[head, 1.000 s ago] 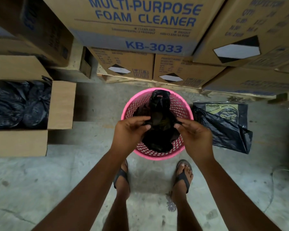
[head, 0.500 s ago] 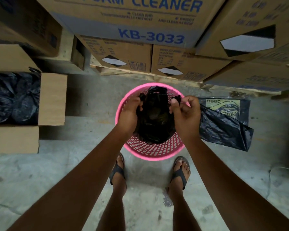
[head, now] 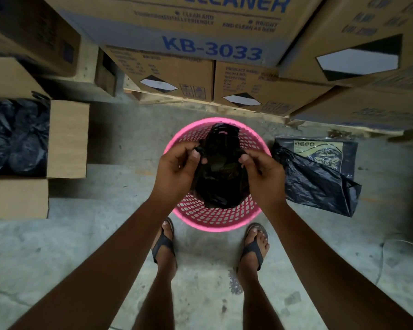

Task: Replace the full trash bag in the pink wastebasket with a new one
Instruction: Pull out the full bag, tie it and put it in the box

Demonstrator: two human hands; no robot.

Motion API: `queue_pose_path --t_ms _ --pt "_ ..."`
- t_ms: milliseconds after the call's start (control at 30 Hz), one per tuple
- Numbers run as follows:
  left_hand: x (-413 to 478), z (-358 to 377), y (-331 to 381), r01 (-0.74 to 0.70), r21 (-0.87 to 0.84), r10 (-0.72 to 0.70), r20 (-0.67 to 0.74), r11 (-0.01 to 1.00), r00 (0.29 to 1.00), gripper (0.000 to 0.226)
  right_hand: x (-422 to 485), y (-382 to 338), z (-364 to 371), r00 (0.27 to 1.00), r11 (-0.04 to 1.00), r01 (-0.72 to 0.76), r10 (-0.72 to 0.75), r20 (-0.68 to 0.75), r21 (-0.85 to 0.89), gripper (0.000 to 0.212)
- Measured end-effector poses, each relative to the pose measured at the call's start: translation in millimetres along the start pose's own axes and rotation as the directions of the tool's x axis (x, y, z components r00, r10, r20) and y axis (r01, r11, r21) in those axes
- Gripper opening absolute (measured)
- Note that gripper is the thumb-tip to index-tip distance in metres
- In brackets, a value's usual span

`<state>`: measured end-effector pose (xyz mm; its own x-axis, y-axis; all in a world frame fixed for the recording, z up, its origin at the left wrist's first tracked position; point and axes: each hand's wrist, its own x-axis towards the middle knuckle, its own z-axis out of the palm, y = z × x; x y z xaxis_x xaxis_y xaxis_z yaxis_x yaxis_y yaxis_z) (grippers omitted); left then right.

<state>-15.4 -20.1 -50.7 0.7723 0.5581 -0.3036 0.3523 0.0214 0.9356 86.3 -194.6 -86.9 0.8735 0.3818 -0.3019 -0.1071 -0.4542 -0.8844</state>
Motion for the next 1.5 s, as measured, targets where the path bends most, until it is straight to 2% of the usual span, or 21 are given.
queue_pose_path --t_ms 67,167,233,300,400,533,633,733,800,900,1000,1067,1133,1200,1300,1500 --pt "2 2 -5 0.03 0.023 -0.03 0.03 0.999 0.999 0.017 3 2 2 0.999 0.999 -0.036 0.035 0.01 0.025 0.022" --pt "7 3 -13 0.145 0.063 -0.151 0.091 0.987 0.984 0.014 6 8 7 0.997 0.999 -0.053 0.053 0.058 -0.003 0.028" --pt "9 2 -14 0.177 0.083 -0.185 0.109 0.981 0.977 0.017 6 5 11 0.991 0.991 -0.128 0.126 0.054 0.04 0.037" --pt "12 3 -15 0.231 0.08 -0.241 0.148 0.97 0.959 0.028 5 -1 13 0.983 0.974 -0.183 0.183 0.01 0.133 0.048" --pt "16 7 -18 0.34 0.141 -0.364 0.211 0.93 0.907 0.049 3 -6 16 0.988 0.976 -0.151 0.144 0.052 0.156 0.044" --pt "15 15 -18 0.295 0.163 -0.323 0.183 0.941 0.929 0.025 4 -7 14 0.974 0.992 -0.119 0.107 0.199 0.049 0.037" --pt "17 12 -26 0.337 0.176 -0.357 0.098 0.925 0.929 0.026 5 -9 9 0.959 1.0 -0.024 0.019 0.282 0.016 0.039" --pt "17 11 -29 0.289 0.217 -0.314 0.091 0.932 0.945 0.024 7 -6 9 0.939 0.996 0.087 -0.086 0.333 0.013 0.026" --pt "15 13 -26 0.277 0.11 -0.287 0.083 0.954 0.954 0.017 11 -5 13 0.952 0.996 0.086 -0.093 0.293 0.035 0.015" --pt "12 14 -24 0.227 -0.083 -0.218 0.107 0.97 0.97 0.025 19 -6 18 0.979 0.994 0.003 -0.025 0.205 0.105 0.006" --pt "11 18 -28 0.138 -0.077 -0.13 0.1 0.987 0.986 0.029 26 -4 25 0.995 0.999 0.021 -0.024 0.093 0.034 0.006" --pt "11 23 -27 0.144 -0.068 -0.143 0.011 0.987 0.99 0.022 23 -3 30 0.999 0.998 -0.019 0.016 0.049 0.064 0.012" --pt "12 25 -24 0.16 -0.065 -0.166 -0.085 0.985 0.983 0.014 20 -4 30 0.998 0.997 0.003 -0.008 0.057 0.081 0.016" --pt "14 23 -19 0.156 -0.037 -0.159 -0.131 0.987 0.978 0.021 16 -5 27 0.983 0.994 0.113 -0.113 0.142 0.015 0.022" --pt "12 20 -14 0.158 -0.047 -0.162 -0.11 0.986 0.981 0.024 13 2 25 0.908 0.892 0.367 -0.283 0.308 -0.265 0.049" --pt "9 12 -17 0.103 0.064 -0.099 -0.066 0.993 0.993 0.022 30 -3 19 0.88 0.785 0.441 -0.283 0.383 -0.434 0.022"
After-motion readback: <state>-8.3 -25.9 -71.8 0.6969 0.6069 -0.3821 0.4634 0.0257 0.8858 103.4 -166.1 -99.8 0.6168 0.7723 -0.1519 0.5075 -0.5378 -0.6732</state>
